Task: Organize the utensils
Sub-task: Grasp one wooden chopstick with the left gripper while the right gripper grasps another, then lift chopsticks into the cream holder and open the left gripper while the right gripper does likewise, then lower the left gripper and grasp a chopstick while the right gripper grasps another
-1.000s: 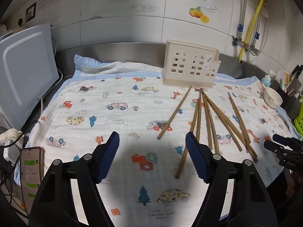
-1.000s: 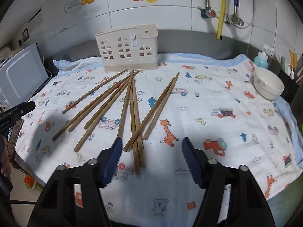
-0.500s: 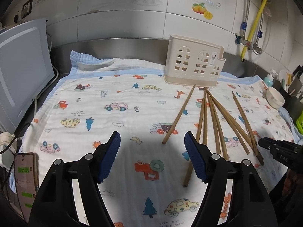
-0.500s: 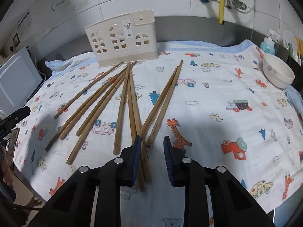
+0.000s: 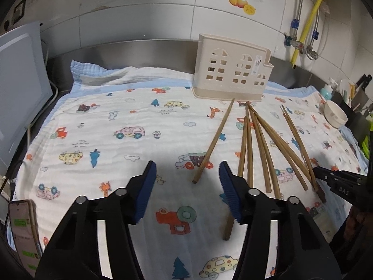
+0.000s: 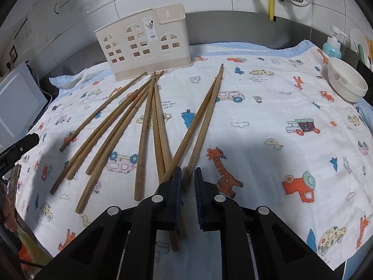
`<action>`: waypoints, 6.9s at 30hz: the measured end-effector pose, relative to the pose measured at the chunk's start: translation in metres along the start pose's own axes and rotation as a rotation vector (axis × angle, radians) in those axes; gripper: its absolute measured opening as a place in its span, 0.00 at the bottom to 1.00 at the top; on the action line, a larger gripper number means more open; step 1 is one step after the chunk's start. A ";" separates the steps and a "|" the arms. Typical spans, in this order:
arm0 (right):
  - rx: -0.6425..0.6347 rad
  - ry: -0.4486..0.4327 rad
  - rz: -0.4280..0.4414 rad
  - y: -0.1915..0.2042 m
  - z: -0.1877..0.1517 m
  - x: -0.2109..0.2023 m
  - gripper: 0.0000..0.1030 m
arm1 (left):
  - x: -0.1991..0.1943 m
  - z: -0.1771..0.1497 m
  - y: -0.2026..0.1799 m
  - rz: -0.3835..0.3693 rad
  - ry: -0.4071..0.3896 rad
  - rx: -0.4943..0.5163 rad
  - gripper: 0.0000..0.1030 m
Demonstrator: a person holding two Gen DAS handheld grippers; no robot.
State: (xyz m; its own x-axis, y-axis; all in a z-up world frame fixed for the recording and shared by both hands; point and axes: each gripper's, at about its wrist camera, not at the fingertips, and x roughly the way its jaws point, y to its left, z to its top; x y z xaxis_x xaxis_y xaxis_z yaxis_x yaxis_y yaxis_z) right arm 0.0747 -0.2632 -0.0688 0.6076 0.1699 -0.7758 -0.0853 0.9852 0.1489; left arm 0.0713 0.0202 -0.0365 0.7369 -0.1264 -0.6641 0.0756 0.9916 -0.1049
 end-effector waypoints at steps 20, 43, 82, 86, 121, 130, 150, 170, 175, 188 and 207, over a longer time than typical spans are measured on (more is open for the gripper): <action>0.011 -0.039 -0.034 -0.010 0.003 -0.010 0.18 | 0.059 0.004 -0.020 -0.069 0.133 0.149 0.23; 0.001 -0.041 -0.064 -0.009 0.001 0.001 0.07 | 0.078 0.005 -0.036 -0.037 0.167 0.211 0.18; -0.307 -0.344 0.077 0.013 0.161 -0.139 0.06 | -0.008 0.092 -0.054 -0.180 -0.165 0.174 0.05; -0.310 -0.375 0.078 0.013 0.188 -0.151 0.06 | -0.014 0.112 -0.058 -0.185 -0.177 0.193 0.05; -0.370 -0.144 0.059 0.041 0.293 -0.047 0.06 | -0.055 0.285 -0.099 -0.072 -0.489 0.306 0.05; -0.388 -0.210 0.059 0.040 0.282 -0.066 0.18 | 0.000 0.281 -0.074 -0.092 -0.374 0.235 0.06; -0.312 -0.215 0.089 0.021 0.130 -0.116 0.19 | -0.067 0.198 -0.079 -0.106 -0.322 0.250 0.09; -0.060 -0.036 0.102 0.020 -0.017 -0.040 0.18 | -0.021 0.023 -0.040 -0.111 -0.035 0.140 0.16; -0.005 -0.019 0.132 0.021 -0.018 -0.028 0.18 | -0.008 -0.002 -0.035 -0.130 0.026 0.129 0.16; 0.068 0.012 0.128 0.016 -0.015 -0.010 0.12 | 0.014 -0.035 -0.046 -0.171 0.131 0.168 0.16; -0.038 -0.140 0.023 0.007 -0.002 -0.057 0.07 | 0.032 -0.045 -0.048 -0.143 0.158 0.167 0.15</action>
State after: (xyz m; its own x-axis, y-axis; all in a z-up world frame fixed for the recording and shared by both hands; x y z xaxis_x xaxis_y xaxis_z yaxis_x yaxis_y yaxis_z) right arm 0.0374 -0.2660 -0.0245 0.7091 0.1900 -0.6790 -0.1285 0.9817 0.1404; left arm 0.0613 -0.0332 -0.0862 0.5980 -0.2553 -0.7598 0.2907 0.9524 -0.0913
